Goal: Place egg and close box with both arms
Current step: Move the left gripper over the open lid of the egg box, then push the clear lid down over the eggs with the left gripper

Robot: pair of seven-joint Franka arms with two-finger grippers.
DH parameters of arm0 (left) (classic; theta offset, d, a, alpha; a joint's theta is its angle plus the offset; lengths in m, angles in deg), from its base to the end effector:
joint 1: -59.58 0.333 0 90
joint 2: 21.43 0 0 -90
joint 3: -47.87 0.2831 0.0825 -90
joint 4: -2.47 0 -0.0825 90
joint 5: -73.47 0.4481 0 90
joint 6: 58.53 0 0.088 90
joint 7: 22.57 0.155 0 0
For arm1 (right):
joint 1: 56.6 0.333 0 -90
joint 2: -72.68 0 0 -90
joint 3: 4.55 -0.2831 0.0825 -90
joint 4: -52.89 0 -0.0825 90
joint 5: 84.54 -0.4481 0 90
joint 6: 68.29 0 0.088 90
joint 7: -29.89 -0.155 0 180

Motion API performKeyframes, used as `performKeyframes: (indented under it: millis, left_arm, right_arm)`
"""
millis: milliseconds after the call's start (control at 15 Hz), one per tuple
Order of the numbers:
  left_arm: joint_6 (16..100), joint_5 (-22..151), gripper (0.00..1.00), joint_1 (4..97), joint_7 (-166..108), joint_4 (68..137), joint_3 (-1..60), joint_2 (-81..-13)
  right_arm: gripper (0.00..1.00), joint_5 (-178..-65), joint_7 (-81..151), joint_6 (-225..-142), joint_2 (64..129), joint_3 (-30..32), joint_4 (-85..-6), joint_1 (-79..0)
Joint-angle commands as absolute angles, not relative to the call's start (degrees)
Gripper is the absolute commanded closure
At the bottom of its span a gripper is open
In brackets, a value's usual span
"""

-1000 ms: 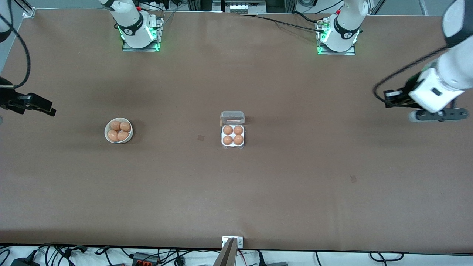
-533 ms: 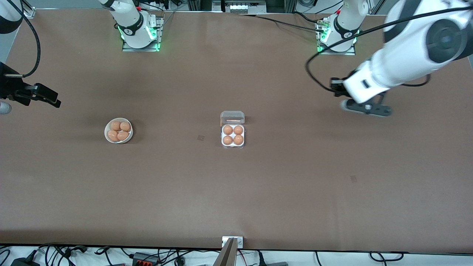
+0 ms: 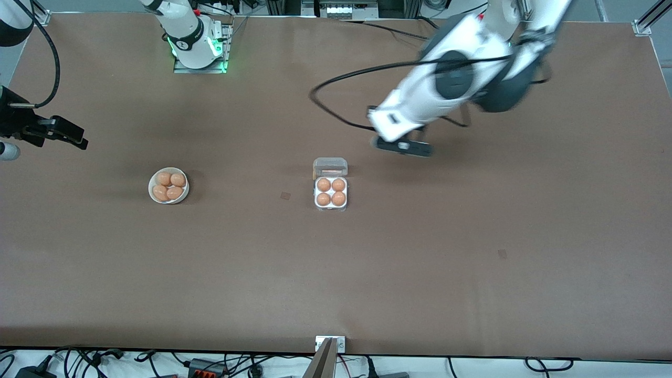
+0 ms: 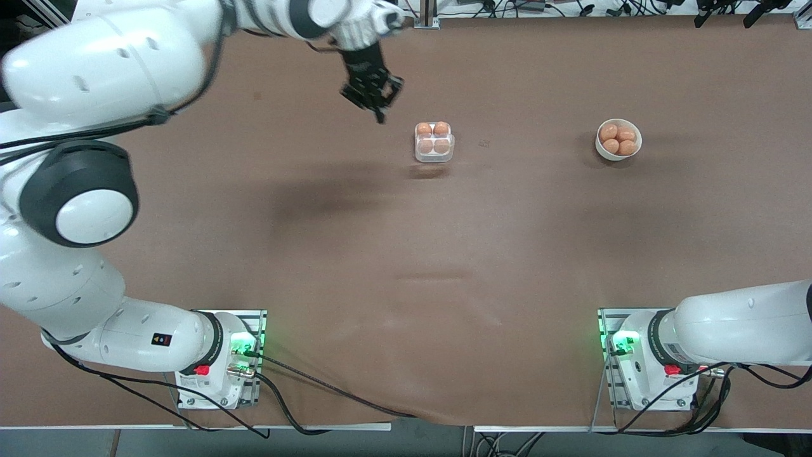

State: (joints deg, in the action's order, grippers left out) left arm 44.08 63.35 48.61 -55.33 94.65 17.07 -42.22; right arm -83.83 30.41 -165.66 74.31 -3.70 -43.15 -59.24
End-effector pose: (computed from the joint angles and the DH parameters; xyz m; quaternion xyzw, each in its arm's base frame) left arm 0.5077 -0.4567 0.3397 0.9812 -0.0441 -0.1588 0.1002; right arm 0.6315 -0.0402 0.4801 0.9997 -0.0251 -0.0028 0.0063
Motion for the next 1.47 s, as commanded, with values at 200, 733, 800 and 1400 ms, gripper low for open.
performKeyframes:
  millis: [200, 733, 800, 1400]
  left_arm:
    - [48.7, 67.0, 1.0, 41.5, -58.1, 89.0, 18.0, -51.6]
    - [53.0, 76.5, 1.0, 35.1, -64.3, 86.1, 18.7, -59.8]
    - [53.4, 77.5, 1.0, 35.1, -64.6, 86.1, 18.7, -60.5]
    - [55.9, 79.0, 1.0, 35.1, -63.3, 83.5, 19.5, -65.5]
  right_arm:
    - [0.0, -83.0, 31.0, -165.3, 73.6, -3.9, -43.4, -59.2]
    - [0.0, -82.8, 31.8, -165.3, 73.3, -2.2, -43.4, -57.2]
    - [0.0, -82.8, 32.1, -165.1, 73.2, -2.2, -43.4, -57.1]
    - [0.0, -82.8, 31.6, -164.0, 72.2, -2.4, -43.6, -56.8]
